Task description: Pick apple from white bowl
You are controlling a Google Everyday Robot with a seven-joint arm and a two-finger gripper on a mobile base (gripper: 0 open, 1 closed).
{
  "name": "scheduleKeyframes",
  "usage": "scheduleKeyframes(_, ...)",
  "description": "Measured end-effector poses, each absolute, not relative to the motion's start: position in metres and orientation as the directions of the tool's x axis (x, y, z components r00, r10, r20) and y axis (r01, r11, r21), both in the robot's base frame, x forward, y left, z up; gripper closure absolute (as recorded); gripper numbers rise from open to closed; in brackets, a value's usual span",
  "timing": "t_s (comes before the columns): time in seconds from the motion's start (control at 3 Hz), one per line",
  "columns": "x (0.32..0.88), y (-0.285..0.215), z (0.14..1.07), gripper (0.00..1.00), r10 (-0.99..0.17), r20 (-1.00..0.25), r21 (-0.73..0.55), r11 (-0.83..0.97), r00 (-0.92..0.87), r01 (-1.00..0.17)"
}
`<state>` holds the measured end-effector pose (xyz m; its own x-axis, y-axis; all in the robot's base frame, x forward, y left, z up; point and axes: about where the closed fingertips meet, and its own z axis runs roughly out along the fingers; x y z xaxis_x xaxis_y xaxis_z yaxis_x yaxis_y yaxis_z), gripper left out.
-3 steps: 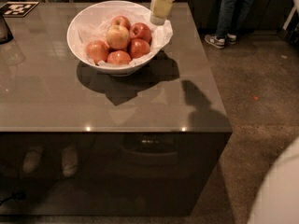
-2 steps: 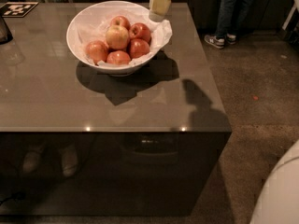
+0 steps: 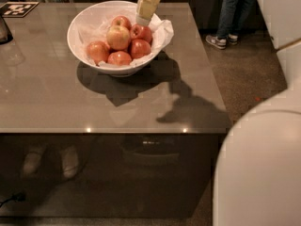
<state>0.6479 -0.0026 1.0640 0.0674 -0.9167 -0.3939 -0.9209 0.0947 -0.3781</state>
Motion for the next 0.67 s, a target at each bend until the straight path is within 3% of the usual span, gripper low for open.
scheduleKeyframes(0.67, 0.701, 0.032, 0.994, 0.00, -0.886, -0.459, -0.239, 0.058, 0.060, -0.969)
